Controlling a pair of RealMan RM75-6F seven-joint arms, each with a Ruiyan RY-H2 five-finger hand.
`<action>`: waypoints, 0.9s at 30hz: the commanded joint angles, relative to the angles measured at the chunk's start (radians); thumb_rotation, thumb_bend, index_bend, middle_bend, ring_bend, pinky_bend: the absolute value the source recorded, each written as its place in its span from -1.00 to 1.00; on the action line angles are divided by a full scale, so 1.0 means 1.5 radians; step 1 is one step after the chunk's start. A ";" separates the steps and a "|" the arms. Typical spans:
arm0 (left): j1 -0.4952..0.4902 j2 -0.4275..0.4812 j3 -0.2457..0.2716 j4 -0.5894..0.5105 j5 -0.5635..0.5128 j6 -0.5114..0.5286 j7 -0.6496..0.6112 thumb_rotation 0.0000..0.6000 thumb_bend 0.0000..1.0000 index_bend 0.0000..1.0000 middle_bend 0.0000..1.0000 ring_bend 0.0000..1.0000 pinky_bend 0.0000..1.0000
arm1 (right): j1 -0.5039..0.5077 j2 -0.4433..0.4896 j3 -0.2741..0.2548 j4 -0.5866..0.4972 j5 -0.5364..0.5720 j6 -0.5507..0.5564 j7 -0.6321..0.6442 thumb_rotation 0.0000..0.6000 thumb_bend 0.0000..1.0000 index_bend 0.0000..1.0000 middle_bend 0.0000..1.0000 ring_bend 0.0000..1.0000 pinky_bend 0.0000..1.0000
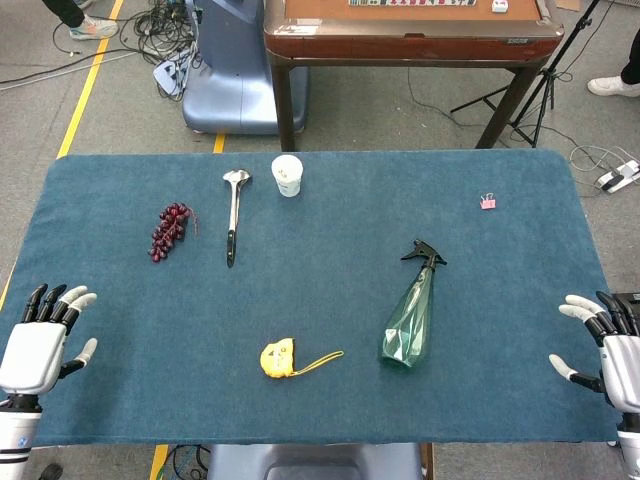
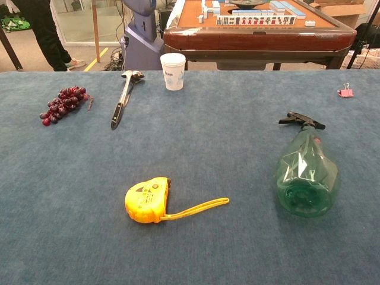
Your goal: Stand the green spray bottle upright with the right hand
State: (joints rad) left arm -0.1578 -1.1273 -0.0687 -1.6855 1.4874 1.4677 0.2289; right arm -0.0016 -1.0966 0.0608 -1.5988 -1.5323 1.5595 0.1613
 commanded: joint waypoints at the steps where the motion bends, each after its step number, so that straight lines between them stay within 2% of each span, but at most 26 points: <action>1: 0.000 -0.001 -0.001 0.000 -0.002 0.001 0.002 1.00 -0.34 -0.57 -0.67 -0.81 -0.98 | 0.001 -0.003 0.001 0.004 -0.003 0.003 0.003 1.00 -0.75 -0.38 -0.51 -0.84 -0.85; 20: 0.000 -0.001 0.000 -0.002 -0.005 -0.001 0.006 1.00 -0.34 -0.57 -0.67 -0.81 -0.98 | 0.005 -0.001 -0.004 0.004 -0.009 -0.003 0.004 1.00 -0.75 -0.38 -0.50 -0.83 -0.85; 27: -0.001 -0.002 0.001 -0.002 -0.005 -0.003 0.008 1.00 -0.34 -0.57 -0.67 -0.81 -0.98 | 0.020 0.008 -0.006 -0.012 -0.010 -0.031 -0.019 1.00 -0.75 -0.38 -0.50 -0.83 -0.85</action>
State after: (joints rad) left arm -0.1592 -1.1297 -0.0677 -1.6888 1.4800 1.4630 0.2406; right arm 0.0227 -1.0881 0.0521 -1.6099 -1.5465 1.5206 0.1411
